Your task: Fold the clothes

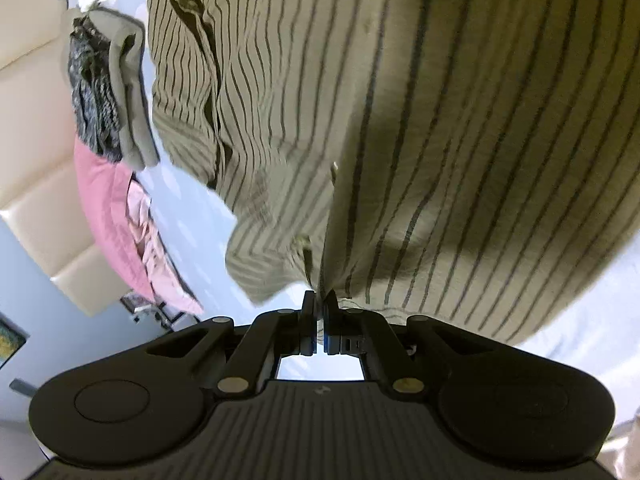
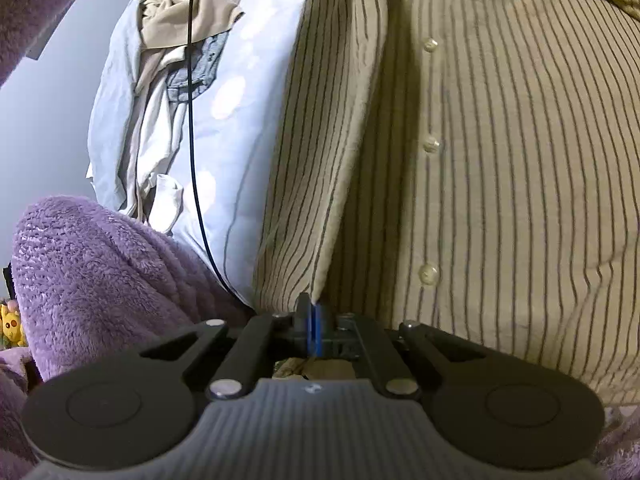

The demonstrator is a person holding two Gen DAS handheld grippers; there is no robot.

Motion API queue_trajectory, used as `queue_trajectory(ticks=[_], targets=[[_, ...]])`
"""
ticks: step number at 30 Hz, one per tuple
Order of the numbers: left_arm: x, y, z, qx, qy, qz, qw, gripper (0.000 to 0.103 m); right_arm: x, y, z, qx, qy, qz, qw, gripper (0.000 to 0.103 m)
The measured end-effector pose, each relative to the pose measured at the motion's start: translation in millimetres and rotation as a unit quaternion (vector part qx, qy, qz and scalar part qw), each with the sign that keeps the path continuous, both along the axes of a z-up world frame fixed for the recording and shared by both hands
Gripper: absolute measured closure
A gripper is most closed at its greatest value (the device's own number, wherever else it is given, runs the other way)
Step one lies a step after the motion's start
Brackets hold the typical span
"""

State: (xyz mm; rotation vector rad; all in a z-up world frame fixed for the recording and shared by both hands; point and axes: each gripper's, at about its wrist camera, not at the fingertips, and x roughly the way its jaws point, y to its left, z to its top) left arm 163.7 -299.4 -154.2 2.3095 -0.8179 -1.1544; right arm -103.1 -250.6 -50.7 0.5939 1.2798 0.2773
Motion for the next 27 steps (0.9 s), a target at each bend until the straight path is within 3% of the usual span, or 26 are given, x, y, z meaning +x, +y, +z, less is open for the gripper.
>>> queue_trajectory(ticks=[7,17,19,21,24,27], targets=[[-11.5,-27.8,-25.0,0.028,0.026,0.02,0.9991,0.102,-1.7,-24.9,-19.5,0.01,0.035,-0.039,0.999,0.101],[-13.3,-43.2,-38.0,0.031,0.058,0.066,0.9956,0.099,-3.7,-36.5,-28.6,0.012,0.053,-0.043,0.998,0.101],[-14.3,-43.5,-38.3,0.022,0.058,0.07,0.9956,0.092,-4.6,-37.2,-29.1,0.012,0.054,-0.043,0.998,0.101],[-14.9,-42.7,-35.9,0.004,0.057,0.07,0.9959,0.076,-5.1,-37.3,-30.4,0.011,0.056,-0.042,0.997,0.1],[-17.0,-42.1,-26.2,-0.02,0.06,0.084,0.9945,0.065,-6.7,-38.8,-31.9,0.011,0.058,-0.045,0.997,0.098],[-21.2,-35.9,-12.1,-0.047,0.061,0.094,0.9926,0.063,-9.4,-41.7,-33.8,0.015,0.06,-0.05,0.997,0.099]])
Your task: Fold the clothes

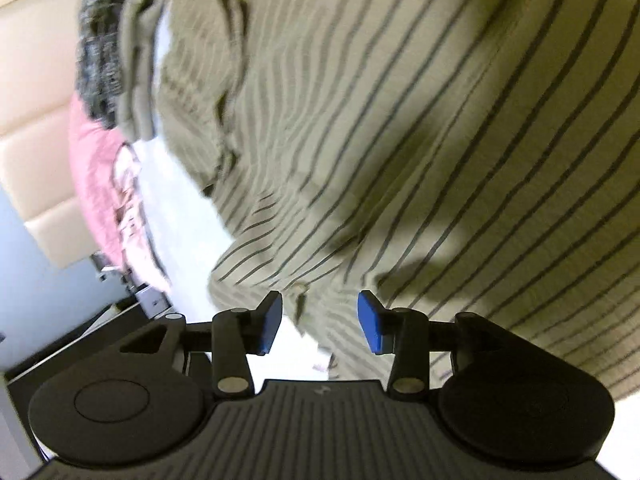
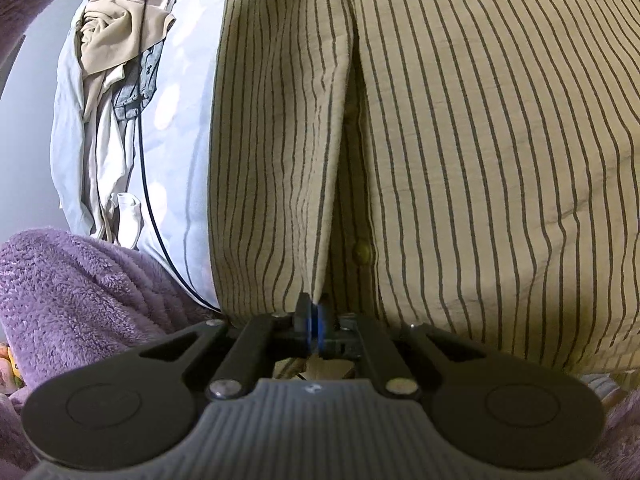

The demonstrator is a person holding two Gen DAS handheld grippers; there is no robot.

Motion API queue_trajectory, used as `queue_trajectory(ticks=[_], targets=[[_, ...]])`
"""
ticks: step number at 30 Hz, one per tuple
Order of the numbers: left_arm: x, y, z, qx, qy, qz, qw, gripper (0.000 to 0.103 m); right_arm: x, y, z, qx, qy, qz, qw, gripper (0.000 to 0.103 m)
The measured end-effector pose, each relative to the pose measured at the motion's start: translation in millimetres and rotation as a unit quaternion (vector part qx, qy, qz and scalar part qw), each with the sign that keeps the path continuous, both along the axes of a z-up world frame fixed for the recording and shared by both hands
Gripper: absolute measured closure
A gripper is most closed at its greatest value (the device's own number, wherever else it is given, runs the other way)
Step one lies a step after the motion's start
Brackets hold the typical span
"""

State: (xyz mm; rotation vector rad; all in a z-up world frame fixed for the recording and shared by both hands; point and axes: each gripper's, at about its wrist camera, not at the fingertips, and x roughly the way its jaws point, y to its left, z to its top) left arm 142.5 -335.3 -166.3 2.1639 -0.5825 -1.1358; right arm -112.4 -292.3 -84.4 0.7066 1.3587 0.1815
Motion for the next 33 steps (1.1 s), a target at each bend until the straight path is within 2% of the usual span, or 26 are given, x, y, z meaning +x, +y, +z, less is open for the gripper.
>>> queue_trajectory(ticks=[5,9,12,14,19,27,33], targets=[[-18.3,23.7,27.0,-0.037,0.019,0.042,0.9983,0.061,-4.7,-4.3,-8.0,0.024,0.004,-0.01,1.0,0.1],[-40.6,57.6,43.4,-0.044,0.042,0.071,0.9956,0.057,-6.1,-3.5,-17.1,0.025,0.013,-0.014,1.0,0.1],[-55.4,82.5,54.1,-0.046,0.07,0.12,0.9892,0.057,-10.3,-4.8,-20.3,0.013,0.017,-0.017,1.0,0.101],[-67.5,99.8,62.0,-0.058,0.096,0.156,0.9815,0.057,-13.3,-5.6,-22.2,0.009,0.02,-0.018,1.0,0.1],[-109.2,141.4,78.0,-0.067,0.173,0.225,0.9566,0.057,-15.2,3.0,-38.4,0.014,0.044,0.005,0.999,0.099],[-177.3,204.9,87.7,-0.057,0.291,0.303,0.9059,0.057,-17.9,5.7,-61.9,0.003,0.083,0.012,0.996,0.098],[-223.4,237.1,85.0,-0.009,0.373,0.342,0.8625,0.057,-24.7,17.2,-84.5,-0.02,0.141,0.044,0.989,0.096]])
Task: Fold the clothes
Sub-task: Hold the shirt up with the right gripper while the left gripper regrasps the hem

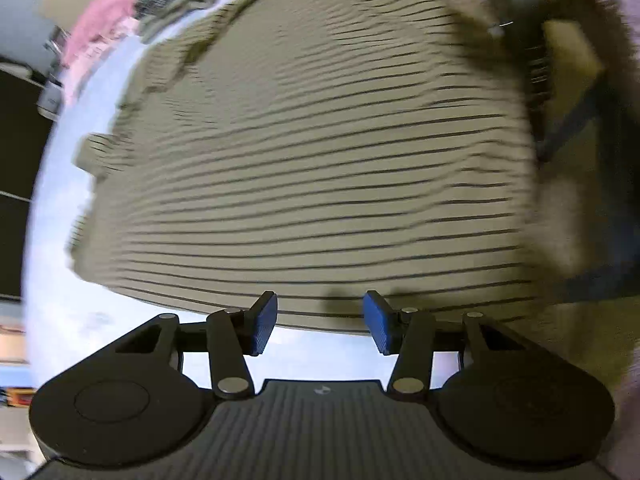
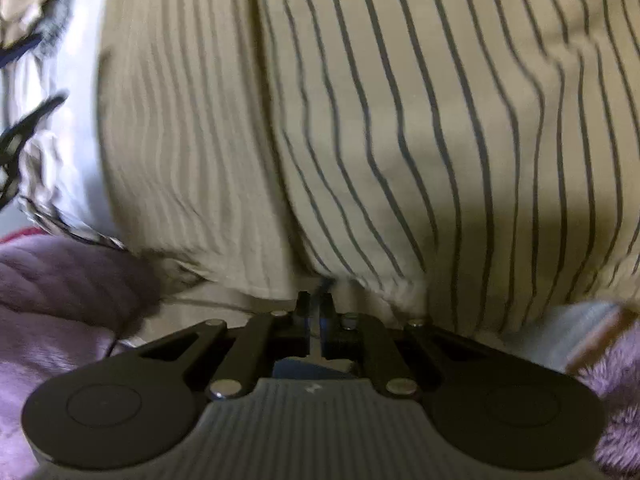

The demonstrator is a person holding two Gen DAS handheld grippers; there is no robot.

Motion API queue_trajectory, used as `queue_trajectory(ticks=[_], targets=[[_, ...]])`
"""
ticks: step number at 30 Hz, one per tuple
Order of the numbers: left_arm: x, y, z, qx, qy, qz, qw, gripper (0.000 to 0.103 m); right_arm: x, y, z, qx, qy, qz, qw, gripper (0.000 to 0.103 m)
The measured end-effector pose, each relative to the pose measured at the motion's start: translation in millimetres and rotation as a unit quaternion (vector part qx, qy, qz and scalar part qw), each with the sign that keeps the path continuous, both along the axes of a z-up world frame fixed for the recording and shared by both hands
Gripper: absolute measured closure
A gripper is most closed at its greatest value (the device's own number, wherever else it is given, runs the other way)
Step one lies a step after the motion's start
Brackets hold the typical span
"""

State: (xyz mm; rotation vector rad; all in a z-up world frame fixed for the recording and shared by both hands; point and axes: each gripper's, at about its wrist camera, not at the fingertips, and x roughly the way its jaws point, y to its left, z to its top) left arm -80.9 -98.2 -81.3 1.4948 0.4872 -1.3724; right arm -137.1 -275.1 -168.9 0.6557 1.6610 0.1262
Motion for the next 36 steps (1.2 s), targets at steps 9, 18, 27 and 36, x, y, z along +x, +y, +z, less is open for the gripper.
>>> queue_trajectory(ticks=[9,18,27,36], targets=[[-51.8,42.8,-4.4,0.02,0.14,0.062,0.9881,0.066,-0.2,15.8,18.8,0.014,-0.026,0.017,0.999,0.094],[-61.6,51.4,-54.5,0.003,0.165,0.181,0.9696,0.07,-0.8,37.3,27.7,0.015,-0.038,0.043,0.998,0.092],[-77.7,45.3,-75.6,-0.003,0.108,0.199,0.974,0.101,-1.8,43.7,28.0,0.012,-0.044,0.044,0.998,0.092],[-86.6,51.6,-80.2,0.071,0.144,0.183,0.9699,0.103,-9.8,45.3,29.7,0.012,-0.05,0.045,0.998,0.092]])
